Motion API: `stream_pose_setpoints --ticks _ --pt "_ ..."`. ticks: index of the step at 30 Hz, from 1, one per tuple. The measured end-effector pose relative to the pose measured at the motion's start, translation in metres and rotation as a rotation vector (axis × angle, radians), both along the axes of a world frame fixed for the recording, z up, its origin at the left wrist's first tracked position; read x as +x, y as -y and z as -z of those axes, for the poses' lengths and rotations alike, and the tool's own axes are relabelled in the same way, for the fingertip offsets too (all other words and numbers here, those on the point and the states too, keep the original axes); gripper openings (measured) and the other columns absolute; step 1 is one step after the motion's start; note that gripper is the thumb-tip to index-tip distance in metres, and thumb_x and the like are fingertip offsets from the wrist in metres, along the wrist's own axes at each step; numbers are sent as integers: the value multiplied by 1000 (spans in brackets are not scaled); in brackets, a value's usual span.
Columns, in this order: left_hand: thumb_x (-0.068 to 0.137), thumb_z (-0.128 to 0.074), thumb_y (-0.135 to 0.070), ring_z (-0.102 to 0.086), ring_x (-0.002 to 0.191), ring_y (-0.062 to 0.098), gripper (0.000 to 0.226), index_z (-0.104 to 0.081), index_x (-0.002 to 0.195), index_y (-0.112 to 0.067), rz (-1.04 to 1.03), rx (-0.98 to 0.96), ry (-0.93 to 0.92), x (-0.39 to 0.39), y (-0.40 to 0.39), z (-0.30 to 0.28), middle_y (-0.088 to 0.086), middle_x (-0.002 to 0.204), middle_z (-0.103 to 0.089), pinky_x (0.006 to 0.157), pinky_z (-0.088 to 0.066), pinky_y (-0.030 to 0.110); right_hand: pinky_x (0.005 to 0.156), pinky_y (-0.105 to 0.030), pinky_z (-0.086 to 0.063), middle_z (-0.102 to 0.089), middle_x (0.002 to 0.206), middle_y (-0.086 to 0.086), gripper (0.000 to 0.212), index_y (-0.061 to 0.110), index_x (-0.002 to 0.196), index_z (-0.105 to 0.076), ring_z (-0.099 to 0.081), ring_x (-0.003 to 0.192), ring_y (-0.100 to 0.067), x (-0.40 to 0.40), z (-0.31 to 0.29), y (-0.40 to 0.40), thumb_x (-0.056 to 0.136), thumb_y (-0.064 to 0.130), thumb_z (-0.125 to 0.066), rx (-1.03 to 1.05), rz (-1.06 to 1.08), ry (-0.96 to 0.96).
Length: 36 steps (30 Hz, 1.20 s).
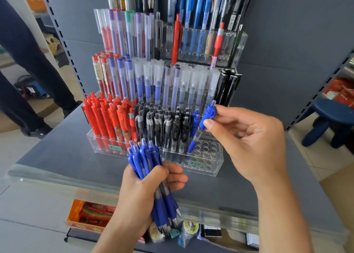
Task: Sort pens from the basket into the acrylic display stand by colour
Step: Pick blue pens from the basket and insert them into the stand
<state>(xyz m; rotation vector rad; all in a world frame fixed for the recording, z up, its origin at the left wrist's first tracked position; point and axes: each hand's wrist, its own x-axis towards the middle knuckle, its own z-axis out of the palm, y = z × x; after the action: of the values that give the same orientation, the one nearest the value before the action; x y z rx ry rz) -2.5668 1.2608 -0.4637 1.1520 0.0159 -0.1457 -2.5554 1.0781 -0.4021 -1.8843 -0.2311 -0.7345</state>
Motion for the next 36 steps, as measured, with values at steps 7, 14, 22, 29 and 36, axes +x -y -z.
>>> stream_pose_setpoints --ticks 7,14,22,29,36 --pt "69 -54 -5 -73 65 32 24 -63 83 12 -2 -5 5 1 1 2 26 78 -72 56 -58 29 69 -18 -58 -78 83 16 28 32 96 -75 -76 75 -5 0 1 0 80 11 -85 20 -5 -49" --pt "69 -54 -5 -73 64 31 23 -64 82 12 3 -3 5 2 1 2 25 78 -72 55 -58 29 69 -25 -61 -77 80 16 31 38 92 -75 -76 73 -7 0 2 -2 80 11 -85 -3 -23 -112" --pt "69 -55 -5 -73 64 31 26 -62 87 13 5 -6 0 2 1 2 24 78 -72 56 -58 29 65 -14 -55 -77 78 17 34 39 89 -73 -74 71 -4 2 4 -5 78 10 -87 -24 -31 -161" --pt "68 -54 -5 -73 63 31 25 -61 86 12 6 -10 -4 2 2 2 23 76 -72 55 -58 29 65 -12 -53 -76 74 13 26 24 93 -78 -73 67 -3 4 7 -7 77 6 -86 -33 -30 -212" --pt "68 -54 -4 -73 64 31 25 -61 84 12 10 -14 -11 2 2 2 23 76 -72 55 -57 29 67 -19 -58 -75 71 13 29 28 92 -73 -74 67 -6 2 6 -10 77 7 -86 -48 -26 -239"
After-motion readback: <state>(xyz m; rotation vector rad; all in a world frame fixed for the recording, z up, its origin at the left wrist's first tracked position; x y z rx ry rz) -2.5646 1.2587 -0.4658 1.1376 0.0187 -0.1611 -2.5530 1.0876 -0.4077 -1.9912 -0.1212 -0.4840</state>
